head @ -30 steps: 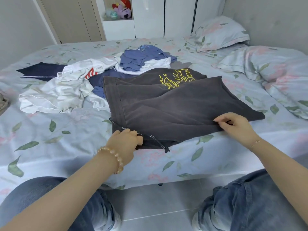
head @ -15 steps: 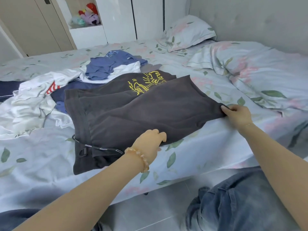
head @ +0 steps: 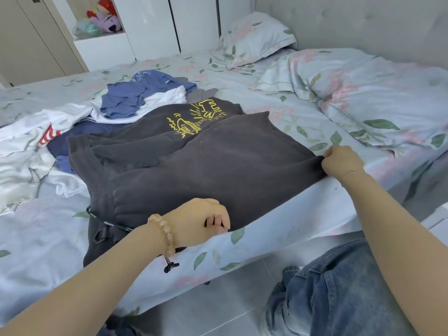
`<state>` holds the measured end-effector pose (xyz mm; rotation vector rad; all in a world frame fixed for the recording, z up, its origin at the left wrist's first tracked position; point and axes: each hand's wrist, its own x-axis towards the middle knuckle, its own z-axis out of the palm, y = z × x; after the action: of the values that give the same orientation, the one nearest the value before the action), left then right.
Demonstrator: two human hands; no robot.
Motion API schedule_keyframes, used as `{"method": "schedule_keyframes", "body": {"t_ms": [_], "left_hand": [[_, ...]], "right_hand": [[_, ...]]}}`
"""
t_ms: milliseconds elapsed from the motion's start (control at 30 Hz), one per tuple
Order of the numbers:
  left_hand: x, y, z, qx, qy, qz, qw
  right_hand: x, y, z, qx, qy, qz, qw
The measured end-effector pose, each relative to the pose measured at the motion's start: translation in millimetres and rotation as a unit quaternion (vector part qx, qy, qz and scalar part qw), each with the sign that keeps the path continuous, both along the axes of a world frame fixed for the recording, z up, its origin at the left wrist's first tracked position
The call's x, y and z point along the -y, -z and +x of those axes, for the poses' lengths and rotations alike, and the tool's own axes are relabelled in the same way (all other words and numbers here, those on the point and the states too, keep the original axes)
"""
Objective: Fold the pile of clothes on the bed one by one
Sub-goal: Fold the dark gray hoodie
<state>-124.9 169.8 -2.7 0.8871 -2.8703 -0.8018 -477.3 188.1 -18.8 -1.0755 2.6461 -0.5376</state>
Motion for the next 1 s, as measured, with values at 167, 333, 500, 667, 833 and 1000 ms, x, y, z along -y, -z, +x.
{"method": "schedule_keyframes", "body": {"t_ms": [167,333,500,667,833,1000], "left_hand": [[35,-17,-19,-0.075,-0.053,-0.064,0.994],[91,11,-30,0.113,-0.14,-0.128,0.975],[106,51,-23,0.193,-0.153,-0.117,0.962],[124,14,6,-0.068,-0.23,0.095,0.966],[165,4,89,-0.244,-0.427,-0.022,0.87],[193,23,162,-0.297,-0.608,-0.193,0.71]], "right_hand": [[25,-1,32,-0.044,-0.158,-0.133,0.977],[52,12,86,-0.071,-0.397,-0.046,0.914],[75,33,110,-0.1,-0.372,0.089,0.918],[94,21,149,-0.108,-0.425,0.044,0.898],[105,10,209,-0.075,-0.541,-0.016,0.838],[110,25,249,-0.069,-0.576,0.018,0.814]]}}
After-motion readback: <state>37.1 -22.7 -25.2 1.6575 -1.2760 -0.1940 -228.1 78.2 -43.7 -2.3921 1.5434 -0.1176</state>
